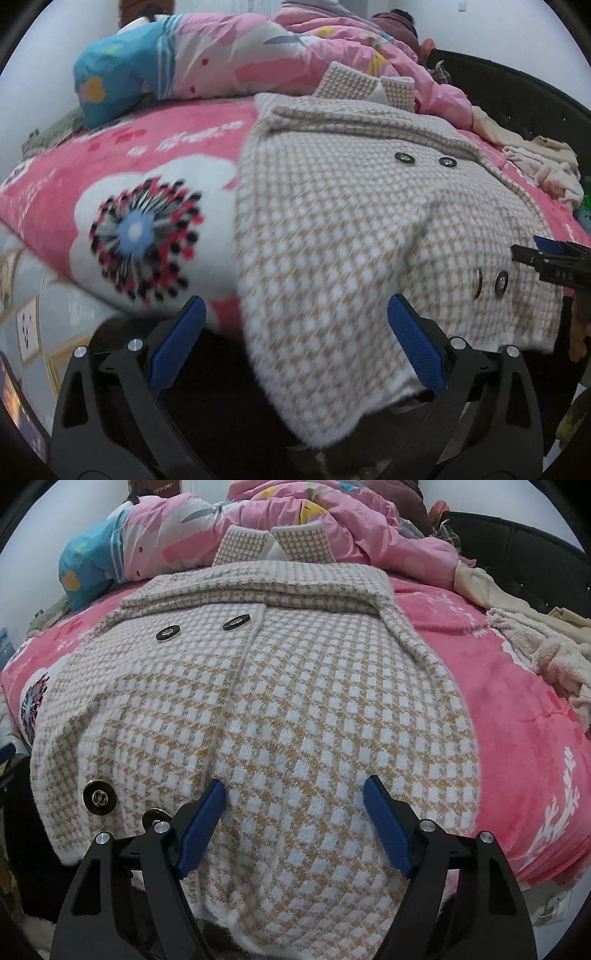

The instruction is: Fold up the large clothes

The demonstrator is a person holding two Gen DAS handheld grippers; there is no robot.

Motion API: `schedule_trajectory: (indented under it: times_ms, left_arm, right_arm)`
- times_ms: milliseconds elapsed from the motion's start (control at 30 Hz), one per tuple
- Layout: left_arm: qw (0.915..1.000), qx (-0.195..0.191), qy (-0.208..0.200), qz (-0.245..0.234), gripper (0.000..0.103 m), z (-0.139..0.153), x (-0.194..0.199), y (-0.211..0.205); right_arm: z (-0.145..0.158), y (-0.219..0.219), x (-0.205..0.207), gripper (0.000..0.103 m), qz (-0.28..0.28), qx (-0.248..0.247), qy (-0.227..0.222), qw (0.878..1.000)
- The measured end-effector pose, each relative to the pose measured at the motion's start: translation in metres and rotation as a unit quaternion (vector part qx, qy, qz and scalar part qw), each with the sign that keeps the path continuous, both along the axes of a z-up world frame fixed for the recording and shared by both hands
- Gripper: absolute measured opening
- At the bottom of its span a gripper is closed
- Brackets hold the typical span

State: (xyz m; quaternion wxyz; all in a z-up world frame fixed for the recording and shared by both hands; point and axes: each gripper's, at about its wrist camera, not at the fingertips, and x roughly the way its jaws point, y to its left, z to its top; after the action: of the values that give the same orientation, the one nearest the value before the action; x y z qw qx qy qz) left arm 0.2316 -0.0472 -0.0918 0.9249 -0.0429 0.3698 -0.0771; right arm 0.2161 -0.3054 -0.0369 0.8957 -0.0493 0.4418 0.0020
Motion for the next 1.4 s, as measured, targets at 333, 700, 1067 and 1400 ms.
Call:
schedule_trajectory:
  times_ms: [333,700,1067,1400]
  left_arm:
    - [0.9968,-0.013,0.076,0.019,0.070,-0.030,0.013,0.021]
    - [0.9930,-0.014,0.117,-0.007,0.067,-0.049,0.008,0.028]
    - [0.9920,-0.043,0.113,-0.038,0.066,-0.047,-0.012,0.046]
    - [0.9878,-0.090,0.122,-0.036,0.066,-0.050,-0.017,0.068]
  right_arm:
    - [-0.001,-0.001,0.000,0.075,0.016,-0.002,-0.001,1.000]
    - [0.005,-0.008,-0.010,0.075,0.025,0.021,-0.002,0.999]
    - [0.011,-0.061,-0.047,0.084,-0.010,0.113,0.026,0.993]
    - [-0.008,-0.106,-0.072,0.085,-0.064,0.175,0.035,0.982]
